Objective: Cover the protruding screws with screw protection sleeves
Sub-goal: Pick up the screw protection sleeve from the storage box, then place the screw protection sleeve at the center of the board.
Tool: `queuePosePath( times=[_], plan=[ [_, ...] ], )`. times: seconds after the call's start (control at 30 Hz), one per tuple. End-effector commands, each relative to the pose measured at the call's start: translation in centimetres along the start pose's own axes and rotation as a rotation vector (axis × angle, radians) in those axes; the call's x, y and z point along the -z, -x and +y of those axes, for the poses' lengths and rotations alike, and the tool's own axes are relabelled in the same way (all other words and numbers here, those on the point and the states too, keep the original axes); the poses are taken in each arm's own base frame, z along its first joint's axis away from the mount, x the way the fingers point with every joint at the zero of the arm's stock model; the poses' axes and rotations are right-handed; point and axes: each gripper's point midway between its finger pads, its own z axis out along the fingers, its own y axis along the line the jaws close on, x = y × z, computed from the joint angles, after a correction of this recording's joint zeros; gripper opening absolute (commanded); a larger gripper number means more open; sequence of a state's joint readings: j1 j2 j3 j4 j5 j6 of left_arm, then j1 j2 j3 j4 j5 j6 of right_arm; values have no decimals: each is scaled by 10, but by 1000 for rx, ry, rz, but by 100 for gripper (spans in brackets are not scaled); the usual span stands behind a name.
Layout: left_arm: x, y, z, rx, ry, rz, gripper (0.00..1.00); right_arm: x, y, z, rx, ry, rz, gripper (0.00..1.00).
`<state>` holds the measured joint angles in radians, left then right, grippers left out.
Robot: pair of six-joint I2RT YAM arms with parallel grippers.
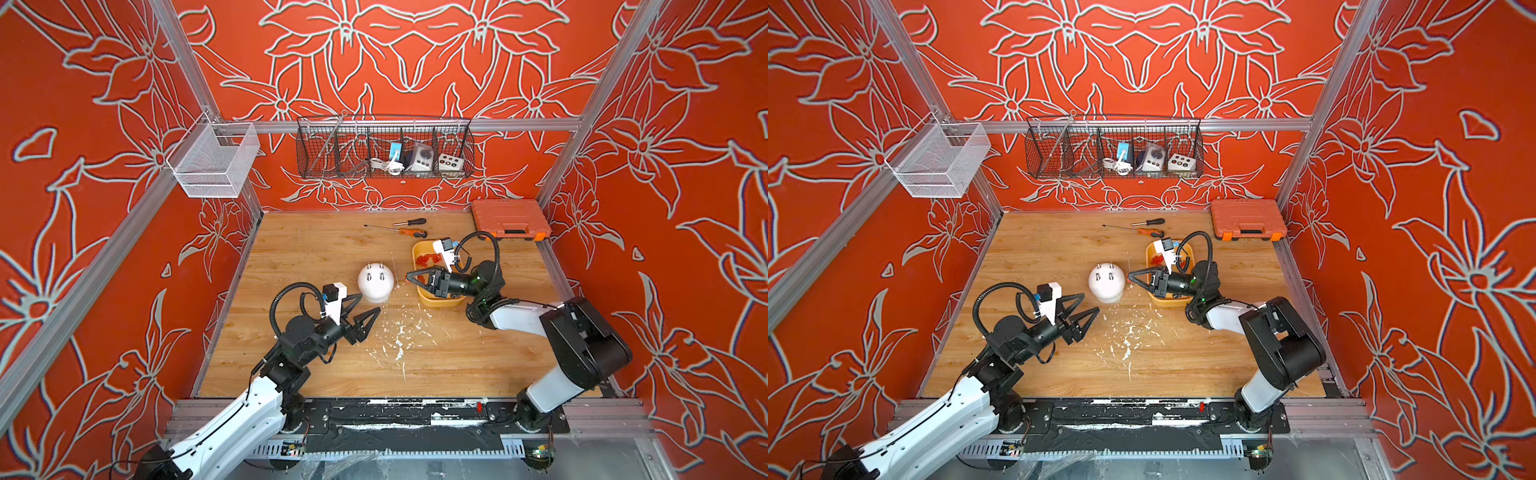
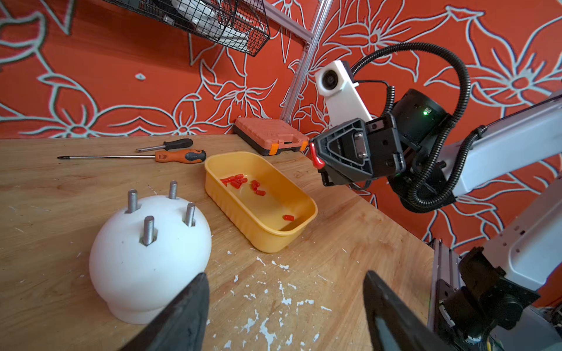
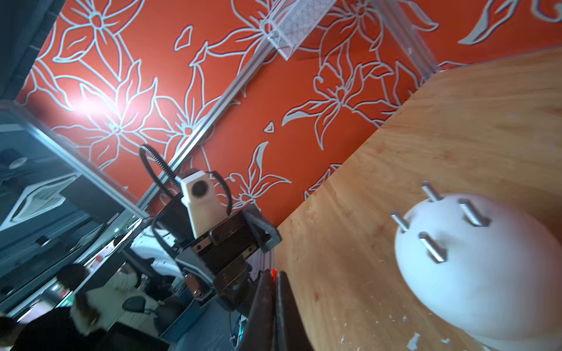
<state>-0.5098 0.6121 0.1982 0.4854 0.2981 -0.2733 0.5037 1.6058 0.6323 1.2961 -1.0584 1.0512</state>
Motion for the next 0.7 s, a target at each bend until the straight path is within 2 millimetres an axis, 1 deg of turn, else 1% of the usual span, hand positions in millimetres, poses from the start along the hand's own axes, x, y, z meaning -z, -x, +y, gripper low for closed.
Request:
queuePosePath(
  times=[0.0,0.07,0.13,0.2,0.27,0.3,0.37,0.47,0.57,0.67],
  plan=[
    [4,-12,-2,-2,-16,32,77,3,-12,13,9,54,36,0],
    [7,-17,7,-4,35,52,77,3,-25,7,-23,22,68,0],
    [14,-21,17,-18,99,53,77,4,-44,-1,-39,-48,124,0],
    [23,-24,29,-34,173,39,77,10,-80,-20,-50,-240,273,0],
    [30,-25,32,-68,193,13,77,21,-101,-18,96,-390,438,0],
    [34,-26,33,-78,196,2,78,28,-104,-17,142,-438,484,0],
    [40,-30,34,-82,202,-8,78,42,-109,-22,141,-526,526,0],
    [49,-33,36,-91,220,-13,78,52,-124,-33,72,-609,608,0],
    [54,-32,36,-100,226,-36,78,59,-142,-48,38,-707,731,0],
    [54,-33,38,-102,231,-52,78,56,-153,-58,30,-735,808,0]
  ],
)
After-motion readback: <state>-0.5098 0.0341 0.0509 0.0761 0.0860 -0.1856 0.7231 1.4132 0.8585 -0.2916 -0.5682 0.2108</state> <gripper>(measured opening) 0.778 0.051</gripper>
